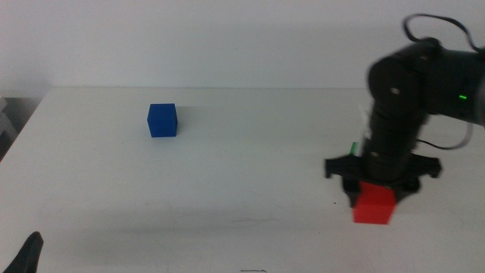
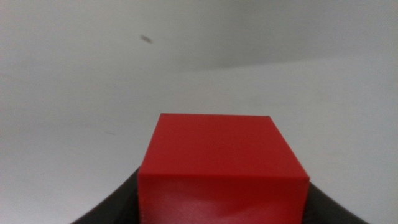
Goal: Stack red cubes first, then green, then blue cubes in a specific spot.
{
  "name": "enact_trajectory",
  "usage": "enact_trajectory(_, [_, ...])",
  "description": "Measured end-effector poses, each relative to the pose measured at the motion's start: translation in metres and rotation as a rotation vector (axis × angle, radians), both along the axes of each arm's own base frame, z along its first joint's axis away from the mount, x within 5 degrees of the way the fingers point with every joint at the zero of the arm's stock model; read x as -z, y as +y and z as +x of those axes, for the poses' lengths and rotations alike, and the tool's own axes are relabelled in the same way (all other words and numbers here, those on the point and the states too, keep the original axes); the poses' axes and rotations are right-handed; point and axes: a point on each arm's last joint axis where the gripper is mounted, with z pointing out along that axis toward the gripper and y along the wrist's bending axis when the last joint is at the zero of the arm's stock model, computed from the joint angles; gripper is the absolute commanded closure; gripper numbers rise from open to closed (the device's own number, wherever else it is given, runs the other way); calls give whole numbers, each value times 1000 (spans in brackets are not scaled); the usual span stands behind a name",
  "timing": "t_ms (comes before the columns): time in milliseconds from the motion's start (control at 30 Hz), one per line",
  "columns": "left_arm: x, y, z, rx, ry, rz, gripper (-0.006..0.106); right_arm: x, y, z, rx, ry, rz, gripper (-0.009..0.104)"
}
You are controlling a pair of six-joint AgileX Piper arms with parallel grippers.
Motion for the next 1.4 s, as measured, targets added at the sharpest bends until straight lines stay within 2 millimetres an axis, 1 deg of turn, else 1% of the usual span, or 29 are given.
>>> enact_trajectory(133, [0, 0, 0, 0, 0, 0, 7, 1, 32, 11, -10, -14, 5, 96])
enact_trajectory(267, [0, 0, 0, 0, 0, 0, 7, 11, 74, 25, -51, -23, 40, 96])
enact_trajectory(400, [0, 0, 0, 0, 0, 0, 7, 15, 114, 31, -88, -40, 93, 96])
enact_trajectory(467, [0, 0, 0, 0, 0, 0, 7, 16, 129, 32, -108, -51, 111, 96])
enact_trajectory(533, [0, 0, 0, 0, 0, 0, 7, 20, 139, 33, -110, -49, 122, 96])
enact_trajectory(633, [0, 0, 0, 0, 0, 0, 7, 29, 147, 34, -103, -37, 118, 96])
enact_trajectory(800, [0, 0, 0, 0, 0, 0, 7, 41, 148, 35, -78, -20, 98, 96])
enact_trajectory(1133, [0, 0, 0, 0, 0, 0, 7, 52, 148, 39, -82, -20, 61, 96])
enact_trajectory(1400, [0, 0, 0, 0, 0, 0, 7, 54, 149, 41, -85, -35, 74, 96])
